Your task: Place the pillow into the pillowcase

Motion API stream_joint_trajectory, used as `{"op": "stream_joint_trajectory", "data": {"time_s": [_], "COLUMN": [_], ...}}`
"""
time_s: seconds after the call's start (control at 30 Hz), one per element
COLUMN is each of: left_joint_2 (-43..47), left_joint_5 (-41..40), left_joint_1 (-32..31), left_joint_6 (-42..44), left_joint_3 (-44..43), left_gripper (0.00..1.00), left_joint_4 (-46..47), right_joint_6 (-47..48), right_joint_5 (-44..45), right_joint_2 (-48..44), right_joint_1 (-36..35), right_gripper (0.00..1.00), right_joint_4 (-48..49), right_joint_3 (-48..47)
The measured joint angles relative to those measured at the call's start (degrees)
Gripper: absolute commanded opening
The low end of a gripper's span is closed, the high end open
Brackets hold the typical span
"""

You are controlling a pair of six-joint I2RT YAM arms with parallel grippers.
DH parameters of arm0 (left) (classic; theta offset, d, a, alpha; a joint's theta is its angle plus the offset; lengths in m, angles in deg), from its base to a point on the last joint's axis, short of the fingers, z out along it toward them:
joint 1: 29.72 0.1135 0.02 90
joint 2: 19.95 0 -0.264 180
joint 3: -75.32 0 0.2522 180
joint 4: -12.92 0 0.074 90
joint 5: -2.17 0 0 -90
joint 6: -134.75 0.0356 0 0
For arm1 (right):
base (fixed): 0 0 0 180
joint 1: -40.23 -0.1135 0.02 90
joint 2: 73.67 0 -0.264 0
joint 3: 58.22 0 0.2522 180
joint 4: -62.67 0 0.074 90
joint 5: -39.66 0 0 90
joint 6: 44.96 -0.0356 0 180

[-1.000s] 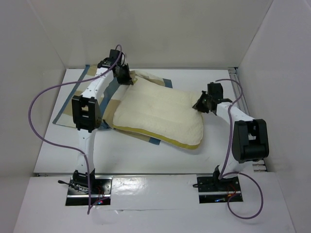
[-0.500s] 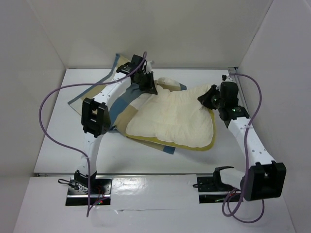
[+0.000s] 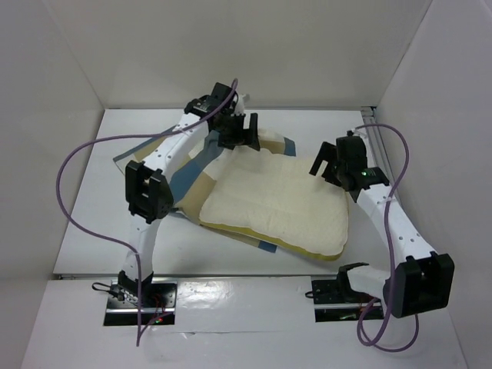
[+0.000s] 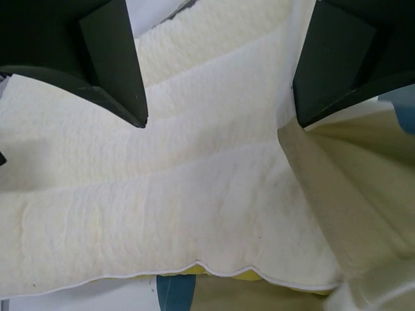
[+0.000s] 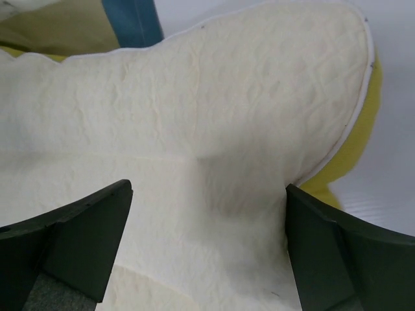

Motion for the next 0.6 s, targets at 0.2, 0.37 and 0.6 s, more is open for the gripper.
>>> {"op": "stream_joint_trajectory", "data": {"time_s": [0.2, 0.37, 0.6], "left_joint_2": [14.78, 35.01, 49.83], "left_joint_5": [-9.27, -18.58, -22.88], "left_joint_1": [4.07, 8.26, 9.75], "left_joint_6": [-0.46, -5.18, -13.90], "left_joint_3": [3.23, 18.01, 47.10], "left_gripper": [1.00, 1.00, 0.89], "left_joint_4": [-3.61, -1.68, 2.69], "right_joint_6": [3.52, 6.34, 9.22], "right_joint_5": [9.68, 20.74, 31.26], "right_joint_2": [4.46, 9.60, 13.81], "right_joint_1": [-9.92, -19.87, -23.52], "right_gripper": [1.00, 1.00, 0.97], "right_joint_4": [-2.64, -2.12, -4.24], "right_joint_3": [-15.85, -23.54, -24.44]}}
